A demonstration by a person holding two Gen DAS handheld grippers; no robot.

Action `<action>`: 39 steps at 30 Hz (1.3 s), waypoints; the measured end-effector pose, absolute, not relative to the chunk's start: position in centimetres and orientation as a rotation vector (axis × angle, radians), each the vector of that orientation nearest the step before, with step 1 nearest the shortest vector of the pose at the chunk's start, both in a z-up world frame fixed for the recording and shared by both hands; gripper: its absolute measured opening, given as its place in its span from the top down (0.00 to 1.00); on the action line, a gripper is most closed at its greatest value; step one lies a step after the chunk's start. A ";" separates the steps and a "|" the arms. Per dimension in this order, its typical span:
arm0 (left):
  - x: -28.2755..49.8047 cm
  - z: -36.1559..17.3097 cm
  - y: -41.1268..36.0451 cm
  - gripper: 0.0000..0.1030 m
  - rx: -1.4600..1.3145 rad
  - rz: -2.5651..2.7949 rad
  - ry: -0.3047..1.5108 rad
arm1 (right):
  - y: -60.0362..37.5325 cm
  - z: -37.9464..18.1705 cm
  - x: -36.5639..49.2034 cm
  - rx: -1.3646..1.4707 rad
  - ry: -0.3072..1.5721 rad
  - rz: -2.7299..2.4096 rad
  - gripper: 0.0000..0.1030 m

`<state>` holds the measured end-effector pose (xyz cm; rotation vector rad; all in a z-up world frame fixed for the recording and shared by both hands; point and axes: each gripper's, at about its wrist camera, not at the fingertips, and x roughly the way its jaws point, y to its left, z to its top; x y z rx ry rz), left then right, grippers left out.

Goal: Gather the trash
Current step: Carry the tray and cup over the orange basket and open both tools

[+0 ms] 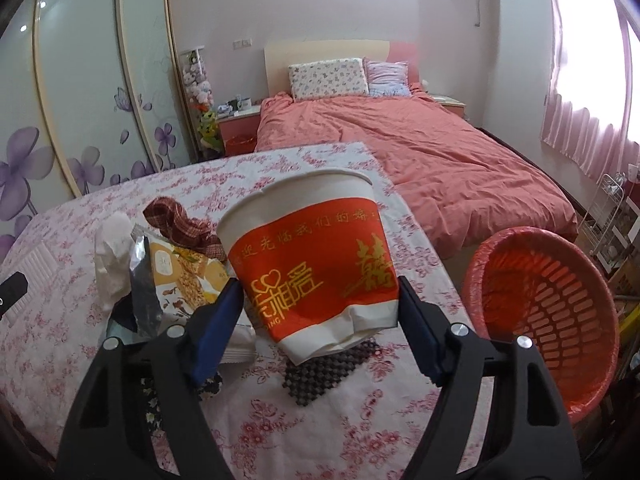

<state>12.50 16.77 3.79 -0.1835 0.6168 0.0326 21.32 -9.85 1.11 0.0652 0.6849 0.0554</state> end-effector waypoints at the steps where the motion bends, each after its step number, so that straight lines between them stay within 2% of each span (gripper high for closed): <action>1: 12.5 4.1 16.3 0.37 -0.180 0.023 0.612 | -10.3 1.4 21.0 0.070 0.676 0.051 0.28; 21: 13.8 6.9 1.6 0.37 -0.137 -0.290 0.550 | -23.9 5.1 14.2 0.190 0.538 -0.193 0.28; 39: 16.8 3.8 -13.5 0.37 -0.038 -0.554 0.608 | -34.4 1.6 15.1 0.304 0.541 -0.314 0.28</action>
